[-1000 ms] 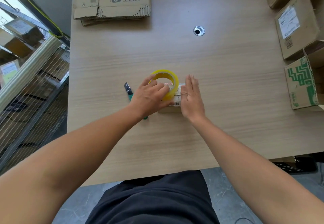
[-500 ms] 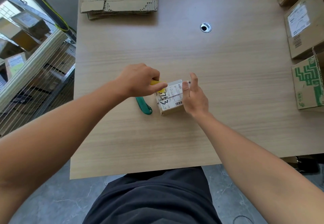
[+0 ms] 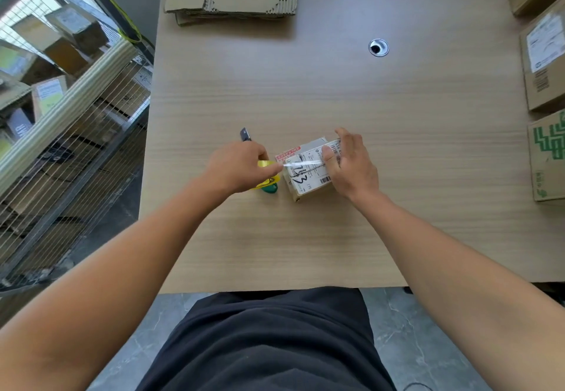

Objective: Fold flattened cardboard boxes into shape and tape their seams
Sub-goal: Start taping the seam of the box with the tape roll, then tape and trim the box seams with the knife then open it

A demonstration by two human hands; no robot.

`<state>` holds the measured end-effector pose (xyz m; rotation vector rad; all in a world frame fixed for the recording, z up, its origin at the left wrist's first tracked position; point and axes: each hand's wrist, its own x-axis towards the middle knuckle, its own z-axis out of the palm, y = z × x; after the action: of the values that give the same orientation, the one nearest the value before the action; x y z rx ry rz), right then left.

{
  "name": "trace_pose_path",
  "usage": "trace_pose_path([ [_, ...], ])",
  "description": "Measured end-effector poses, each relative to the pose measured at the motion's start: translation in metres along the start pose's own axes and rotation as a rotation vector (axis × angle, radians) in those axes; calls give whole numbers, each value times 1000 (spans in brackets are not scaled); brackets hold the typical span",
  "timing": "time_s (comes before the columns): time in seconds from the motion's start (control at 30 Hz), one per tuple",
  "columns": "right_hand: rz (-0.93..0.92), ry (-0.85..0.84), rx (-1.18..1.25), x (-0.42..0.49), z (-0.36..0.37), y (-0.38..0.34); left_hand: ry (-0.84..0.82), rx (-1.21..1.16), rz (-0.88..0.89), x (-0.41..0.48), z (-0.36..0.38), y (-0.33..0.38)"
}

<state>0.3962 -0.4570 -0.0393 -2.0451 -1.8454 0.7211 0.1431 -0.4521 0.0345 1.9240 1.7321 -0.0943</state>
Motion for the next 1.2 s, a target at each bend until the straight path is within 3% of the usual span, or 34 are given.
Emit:
trace_pose_path([
  [0.23, -1, -6, -63, 1, 0, 0, -12, -174, -89, -10, 17, 3],
  [0.53, -39, -45, -120, 3, -4, 0, 45, -91, -52, -14, 42, -2],
  [0.67, -56, -73, -151, 3, -5, 0, 36, -51, 49, -15, 42, 2],
  [0.83, -144, -83, -314, 11, -16, 4, -55, -32, 130, -9, 46, 2],
  [0.97, -197, -90, -446, 31, -26, 0, -78, -74, 82, -4, 47, 11],
  [1.03, -186, -45, -420, 37, -32, -2, -72, -84, 72, -2, 46, 15],
  [1.1, -178, 78, -216, 24, -39, 2, -66, -74, 65, -3, 46, 16],
  [1.2, -418, 251, -55, -48, -30, 20, -63, -53, 62, -5, 46, 14],
])
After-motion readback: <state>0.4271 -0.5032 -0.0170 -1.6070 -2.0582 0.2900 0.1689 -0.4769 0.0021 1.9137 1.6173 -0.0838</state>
